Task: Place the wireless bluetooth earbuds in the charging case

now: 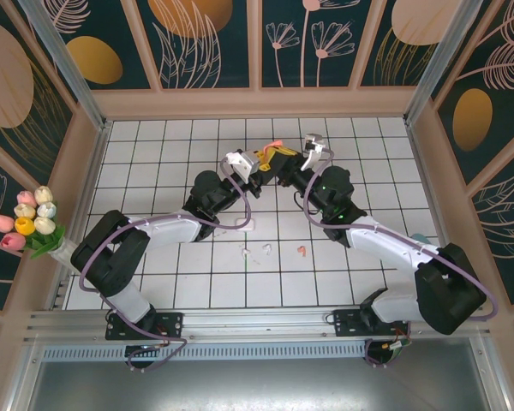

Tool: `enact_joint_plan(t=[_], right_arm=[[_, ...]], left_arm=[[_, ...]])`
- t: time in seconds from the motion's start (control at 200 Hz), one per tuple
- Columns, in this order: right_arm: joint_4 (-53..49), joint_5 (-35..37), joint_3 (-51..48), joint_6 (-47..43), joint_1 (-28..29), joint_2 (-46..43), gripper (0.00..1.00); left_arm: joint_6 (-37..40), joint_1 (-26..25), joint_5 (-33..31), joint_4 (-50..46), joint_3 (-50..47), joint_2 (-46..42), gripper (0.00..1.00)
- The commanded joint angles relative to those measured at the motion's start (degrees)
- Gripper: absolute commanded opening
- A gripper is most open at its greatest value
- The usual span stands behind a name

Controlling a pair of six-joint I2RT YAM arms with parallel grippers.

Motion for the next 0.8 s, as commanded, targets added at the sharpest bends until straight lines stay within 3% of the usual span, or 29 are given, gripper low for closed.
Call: enact_joint_plan(t=[0.0, 0.305, 0.796], right_arm=[[-2.81, -1.17, -2.0, -2.06, 0.8, -0.62, 0.2], [-5.88, 2.63, -2.84, -5.6, 0.8, -2.66, 0.2], [-7.54, 2.83, -1.14, -7.11, 0.21, -2.72, 0.19]], left_arm=[[0.29, -0.62, 1.25, 3.8, 3.0, -0.86, 0.0], [0.31, -0.64, 2.16, 4.21, 2.56, -1.74, 0.0], [0.35, -0.63, 3.18, 4.26, 2.15, -2.27, 0.0]])
